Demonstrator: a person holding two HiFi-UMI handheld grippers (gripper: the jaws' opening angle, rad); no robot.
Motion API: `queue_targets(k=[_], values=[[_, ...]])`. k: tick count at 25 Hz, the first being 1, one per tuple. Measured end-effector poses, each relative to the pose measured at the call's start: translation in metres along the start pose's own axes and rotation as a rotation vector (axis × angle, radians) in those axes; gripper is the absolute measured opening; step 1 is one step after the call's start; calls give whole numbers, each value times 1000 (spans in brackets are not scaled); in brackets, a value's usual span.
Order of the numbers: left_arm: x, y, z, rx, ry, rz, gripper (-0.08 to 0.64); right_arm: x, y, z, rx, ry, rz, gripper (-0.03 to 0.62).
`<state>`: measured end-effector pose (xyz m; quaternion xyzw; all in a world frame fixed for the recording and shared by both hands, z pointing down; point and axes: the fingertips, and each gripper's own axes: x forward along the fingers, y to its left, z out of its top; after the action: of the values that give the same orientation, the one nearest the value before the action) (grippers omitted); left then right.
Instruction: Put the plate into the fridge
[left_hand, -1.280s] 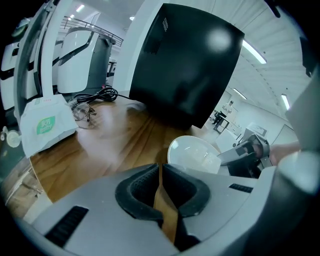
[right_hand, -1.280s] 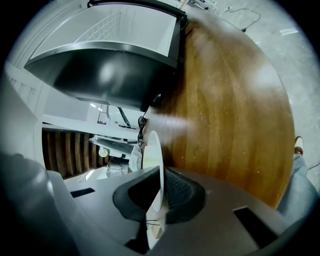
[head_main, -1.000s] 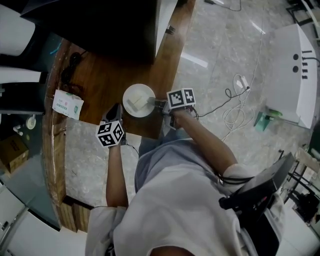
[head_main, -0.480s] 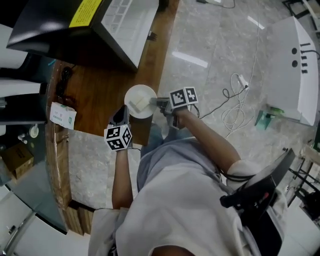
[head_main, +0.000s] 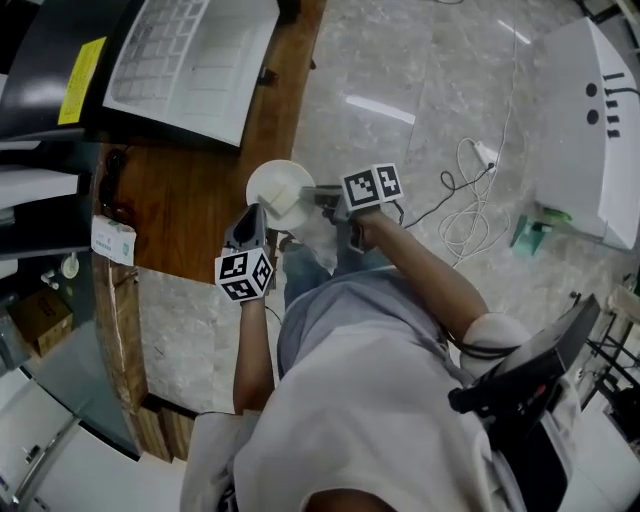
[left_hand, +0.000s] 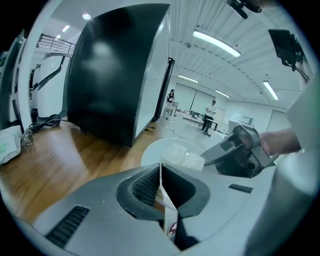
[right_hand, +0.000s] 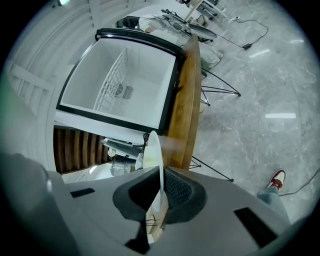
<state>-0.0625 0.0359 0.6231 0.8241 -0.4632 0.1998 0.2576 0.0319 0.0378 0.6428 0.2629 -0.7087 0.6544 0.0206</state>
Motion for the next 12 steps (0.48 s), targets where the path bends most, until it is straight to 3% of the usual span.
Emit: queue_targets(k=[7,12], values=[[30,-66,26,29,-59,-25,29,-59,-23,24,-57,-4,-29,28],[41,-118,64,35,-100,-86,28,-106,-22,47,-85,-16,-32,28]])
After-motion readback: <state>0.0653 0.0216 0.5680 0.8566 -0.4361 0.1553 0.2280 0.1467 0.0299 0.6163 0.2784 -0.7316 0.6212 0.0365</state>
